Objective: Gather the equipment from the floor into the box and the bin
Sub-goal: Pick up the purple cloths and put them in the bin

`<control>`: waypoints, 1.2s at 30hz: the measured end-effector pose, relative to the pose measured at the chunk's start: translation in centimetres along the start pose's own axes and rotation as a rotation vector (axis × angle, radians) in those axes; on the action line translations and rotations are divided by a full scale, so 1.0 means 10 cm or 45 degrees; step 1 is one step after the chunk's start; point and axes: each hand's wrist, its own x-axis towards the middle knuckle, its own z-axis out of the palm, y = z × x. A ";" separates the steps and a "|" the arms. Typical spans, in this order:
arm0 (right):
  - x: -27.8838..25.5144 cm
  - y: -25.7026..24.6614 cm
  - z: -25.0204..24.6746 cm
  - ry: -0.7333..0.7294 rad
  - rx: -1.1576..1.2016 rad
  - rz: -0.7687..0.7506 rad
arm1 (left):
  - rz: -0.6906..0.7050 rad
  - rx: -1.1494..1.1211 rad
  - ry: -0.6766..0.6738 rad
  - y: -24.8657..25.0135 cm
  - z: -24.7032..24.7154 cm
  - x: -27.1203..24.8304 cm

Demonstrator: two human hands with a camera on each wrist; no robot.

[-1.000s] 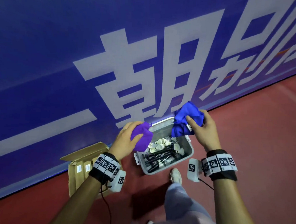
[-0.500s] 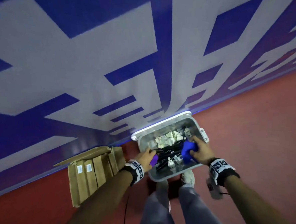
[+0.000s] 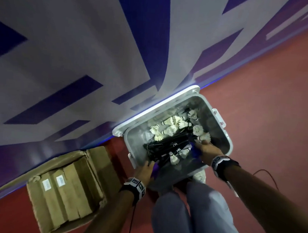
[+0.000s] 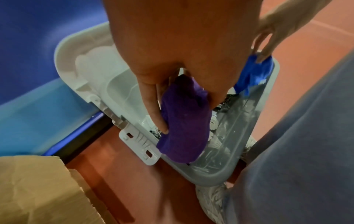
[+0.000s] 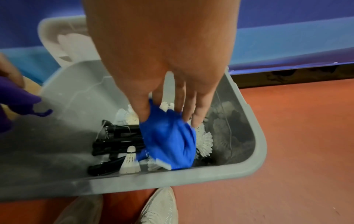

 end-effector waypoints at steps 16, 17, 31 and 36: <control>-0.39 0.00 -0.13 0.258 0.510 0.217 | 0.067 -0.049 0.262 0.19 -0.32 0.31; -0.56 -0.11 -0.25 0.326 0.578 0.212 | 0.077 -0.081 0.279 0.25 -0.45 0.17; -3.52 -1.89 -2.66 0.963 1.115 -0.221 | 0.535 -0.801 1.077 1.41 -3.10 -3.54; -4.67 -2.68 -3.48 1.113 0.933 -0.515 | 0.767 -0.844 1.430 1.62 -3.59 -5.30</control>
